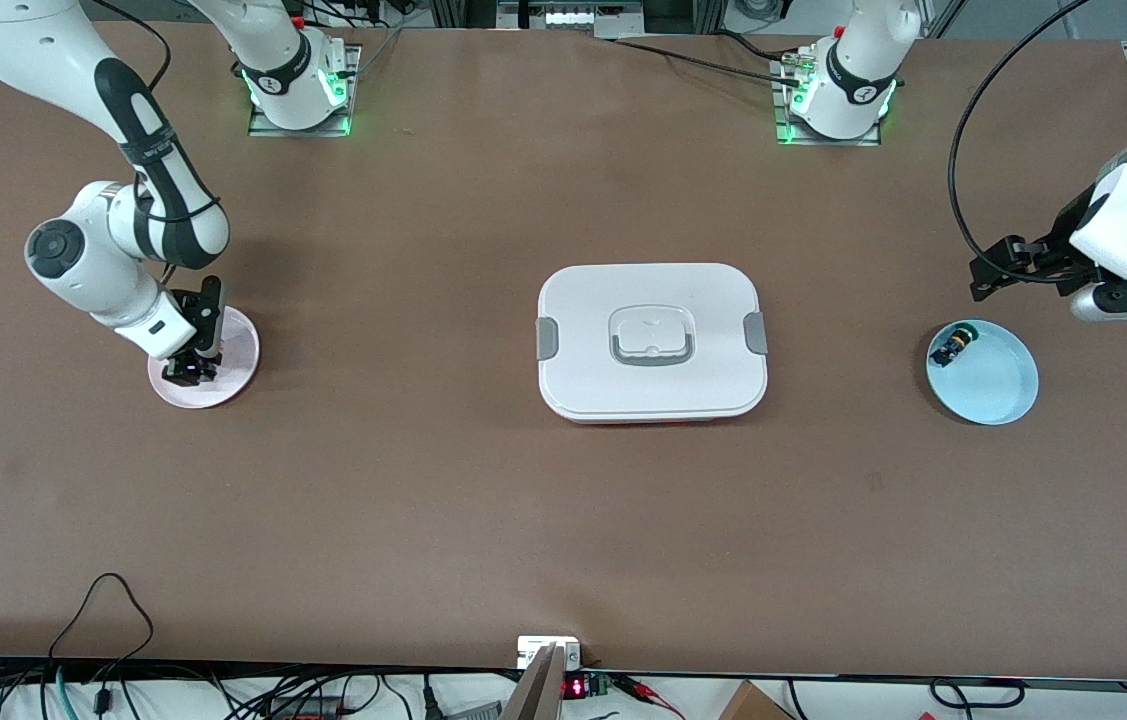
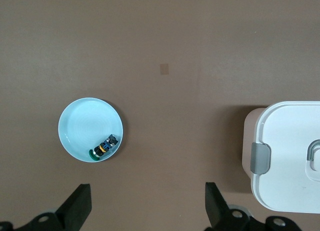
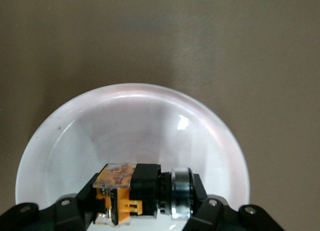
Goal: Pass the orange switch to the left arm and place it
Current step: 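Lift the switch with the right gripper while the left gripper reaches inward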
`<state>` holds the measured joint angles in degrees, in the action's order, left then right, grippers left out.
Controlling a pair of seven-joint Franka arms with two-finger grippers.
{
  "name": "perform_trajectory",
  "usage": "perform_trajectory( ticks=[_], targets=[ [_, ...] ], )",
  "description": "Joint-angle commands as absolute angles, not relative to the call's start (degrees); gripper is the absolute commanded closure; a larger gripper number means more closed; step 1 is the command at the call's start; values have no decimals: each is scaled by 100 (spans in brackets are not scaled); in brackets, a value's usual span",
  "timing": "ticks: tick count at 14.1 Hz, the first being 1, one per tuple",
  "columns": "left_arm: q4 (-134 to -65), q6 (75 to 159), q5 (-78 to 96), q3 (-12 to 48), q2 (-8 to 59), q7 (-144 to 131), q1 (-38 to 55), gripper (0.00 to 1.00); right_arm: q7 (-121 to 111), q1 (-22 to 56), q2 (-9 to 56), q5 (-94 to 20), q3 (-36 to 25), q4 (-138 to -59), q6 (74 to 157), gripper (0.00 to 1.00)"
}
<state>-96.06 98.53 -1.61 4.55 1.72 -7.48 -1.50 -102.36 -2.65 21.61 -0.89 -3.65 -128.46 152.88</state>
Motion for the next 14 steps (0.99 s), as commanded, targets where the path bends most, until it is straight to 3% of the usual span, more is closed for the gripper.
perform_trajectory(
  ticks=[1,10,14],
  targets=[
    [-9606,9809,-185,483,149,-773,-158,0,-10336,-325,2101,-158,-220,-11983,14059,100],
    [-9606,9809,-185,483,149,-782,-123,0,-9914,70,2109,-185,-220,-9135,10323,100],
    [-9580,9687,-176,553,158,-738,8,0,-9677,219,2101,-185,-220,-8185,9144,100]
  ],
)
